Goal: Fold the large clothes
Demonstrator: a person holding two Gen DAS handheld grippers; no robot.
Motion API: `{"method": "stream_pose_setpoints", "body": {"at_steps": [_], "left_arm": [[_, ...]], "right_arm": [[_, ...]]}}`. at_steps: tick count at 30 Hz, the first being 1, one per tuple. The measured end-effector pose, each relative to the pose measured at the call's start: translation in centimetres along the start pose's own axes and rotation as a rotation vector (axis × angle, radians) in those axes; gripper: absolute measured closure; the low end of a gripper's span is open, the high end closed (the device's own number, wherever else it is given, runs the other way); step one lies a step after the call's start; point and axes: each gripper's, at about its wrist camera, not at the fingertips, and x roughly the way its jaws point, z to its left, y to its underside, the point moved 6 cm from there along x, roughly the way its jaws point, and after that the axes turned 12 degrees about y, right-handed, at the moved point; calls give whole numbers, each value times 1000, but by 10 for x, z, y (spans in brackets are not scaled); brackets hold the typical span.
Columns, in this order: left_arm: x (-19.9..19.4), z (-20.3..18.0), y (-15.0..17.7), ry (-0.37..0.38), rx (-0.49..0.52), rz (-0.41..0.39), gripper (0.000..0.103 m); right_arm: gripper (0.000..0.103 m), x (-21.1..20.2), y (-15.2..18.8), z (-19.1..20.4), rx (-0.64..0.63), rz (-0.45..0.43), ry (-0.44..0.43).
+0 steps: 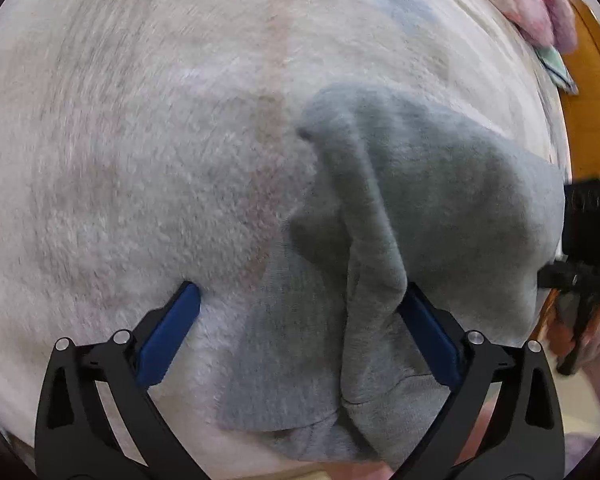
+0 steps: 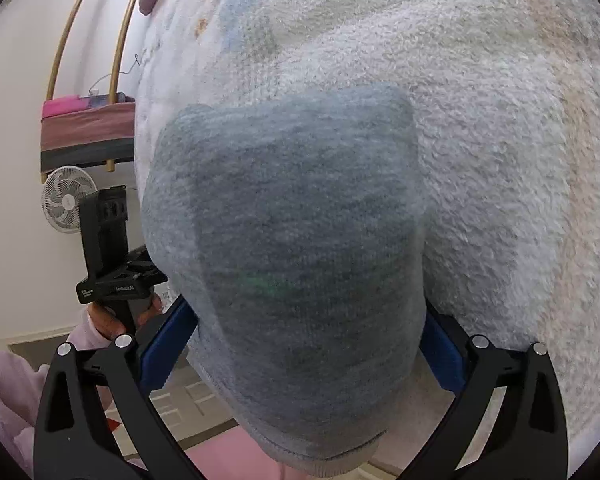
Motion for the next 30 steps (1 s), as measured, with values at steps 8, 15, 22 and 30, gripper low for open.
{"method": "stream_pose_setpoints", "body": {"at_steps": [8,15,22,30], "left_arm": [[45,-36,-1,449,-170,235,5],[21,-44,1,406,-195,129,52],[-11,-85,5,369,-135,87,55],[-56,-179,-9,339,16,66,55]], "right_arm": [[7,6,6,11,82,43,-9],[32,-13,15,28,86,12,60],[34,-58,32,40,79,-65,76],[34,-153,52,56,114,-207,67]]}}
